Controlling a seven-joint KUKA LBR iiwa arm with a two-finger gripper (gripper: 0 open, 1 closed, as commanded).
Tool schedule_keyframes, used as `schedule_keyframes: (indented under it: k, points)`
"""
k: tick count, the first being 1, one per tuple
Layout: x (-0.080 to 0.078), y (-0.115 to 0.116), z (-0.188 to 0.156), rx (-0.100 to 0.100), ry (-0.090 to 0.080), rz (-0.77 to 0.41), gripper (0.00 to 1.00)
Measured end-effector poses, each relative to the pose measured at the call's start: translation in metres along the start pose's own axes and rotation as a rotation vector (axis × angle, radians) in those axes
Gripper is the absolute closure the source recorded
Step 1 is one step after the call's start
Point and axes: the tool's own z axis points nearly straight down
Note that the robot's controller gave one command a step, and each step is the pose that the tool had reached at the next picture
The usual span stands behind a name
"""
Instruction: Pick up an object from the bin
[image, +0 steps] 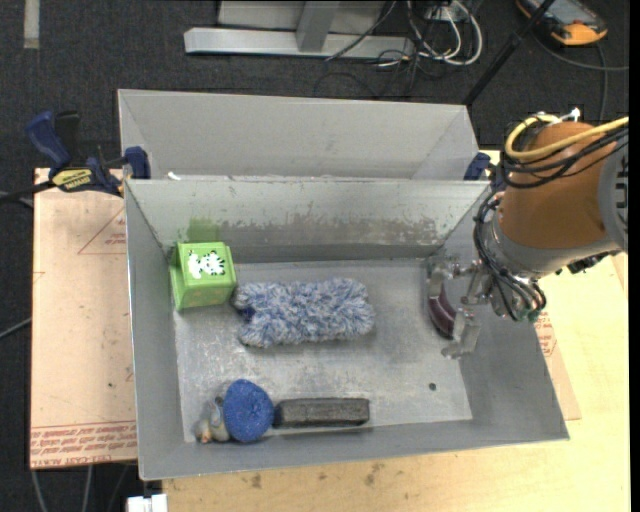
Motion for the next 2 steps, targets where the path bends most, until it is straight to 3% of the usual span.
schedule_keyframes:
  k: [1,2]
  points:
    - [0.0,0.0,0.0,0.0,0.0,0.0,0.0]
    - [-0.045,0.051,0.008,0.001,-0.004,-0.005,0.0]
